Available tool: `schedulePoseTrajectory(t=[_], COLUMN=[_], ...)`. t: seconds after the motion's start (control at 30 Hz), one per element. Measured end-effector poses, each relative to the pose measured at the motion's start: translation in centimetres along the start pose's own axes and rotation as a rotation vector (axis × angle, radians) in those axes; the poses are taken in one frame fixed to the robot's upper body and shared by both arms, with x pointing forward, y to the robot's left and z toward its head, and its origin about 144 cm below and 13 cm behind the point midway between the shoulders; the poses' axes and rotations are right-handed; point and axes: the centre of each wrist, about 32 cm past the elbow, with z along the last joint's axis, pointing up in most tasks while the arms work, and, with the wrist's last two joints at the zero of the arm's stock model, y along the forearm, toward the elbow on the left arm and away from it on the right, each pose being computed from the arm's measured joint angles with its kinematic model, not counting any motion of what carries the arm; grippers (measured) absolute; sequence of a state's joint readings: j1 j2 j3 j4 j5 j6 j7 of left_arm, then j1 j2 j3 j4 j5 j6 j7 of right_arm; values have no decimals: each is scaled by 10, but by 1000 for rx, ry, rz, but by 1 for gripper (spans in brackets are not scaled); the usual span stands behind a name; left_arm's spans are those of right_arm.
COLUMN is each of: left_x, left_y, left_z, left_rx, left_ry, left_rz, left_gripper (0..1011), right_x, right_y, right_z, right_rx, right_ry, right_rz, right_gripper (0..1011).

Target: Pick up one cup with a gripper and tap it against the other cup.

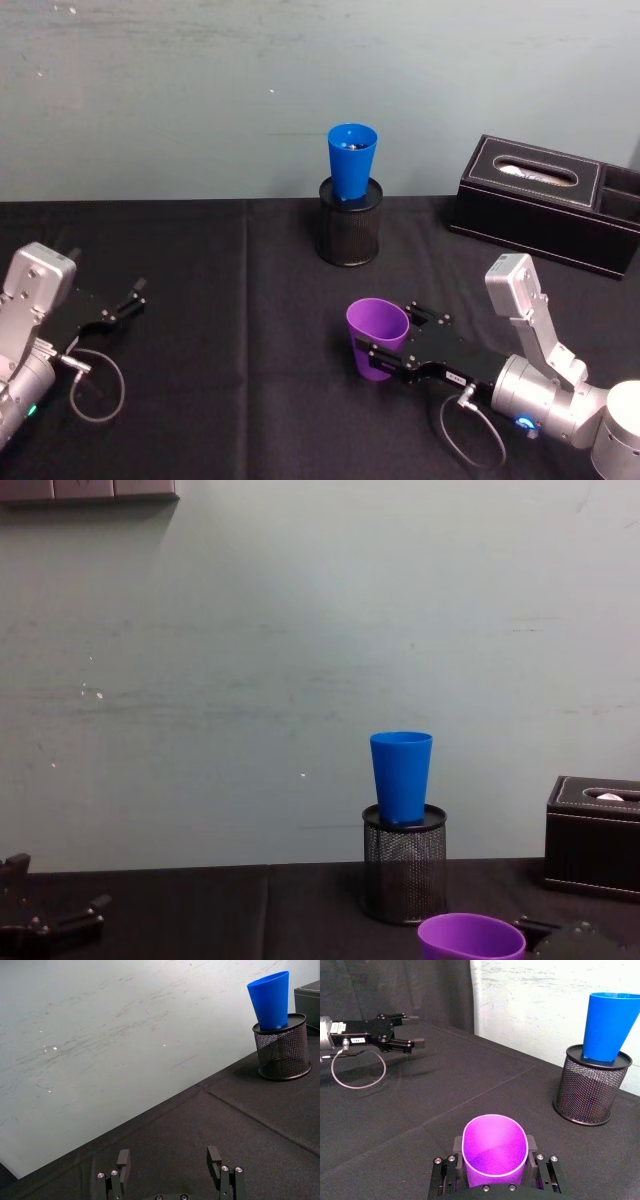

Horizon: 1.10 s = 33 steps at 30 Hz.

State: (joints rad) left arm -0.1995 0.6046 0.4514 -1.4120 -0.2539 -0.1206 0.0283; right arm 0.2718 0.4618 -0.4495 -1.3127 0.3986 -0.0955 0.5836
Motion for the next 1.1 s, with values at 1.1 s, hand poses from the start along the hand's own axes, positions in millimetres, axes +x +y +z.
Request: schedulePoseTrajectory(t=[1.1], left_x=[0], left_y=[0], left_z=[0], left_rx=[0], left_ry=[0], left_rz=[0], left_gripper=[1000], right_x=[0], right_y=[0], right_z=[0], right_rx=[0], right_ry=[1], right_rz=[-1], right_gripper=[715])
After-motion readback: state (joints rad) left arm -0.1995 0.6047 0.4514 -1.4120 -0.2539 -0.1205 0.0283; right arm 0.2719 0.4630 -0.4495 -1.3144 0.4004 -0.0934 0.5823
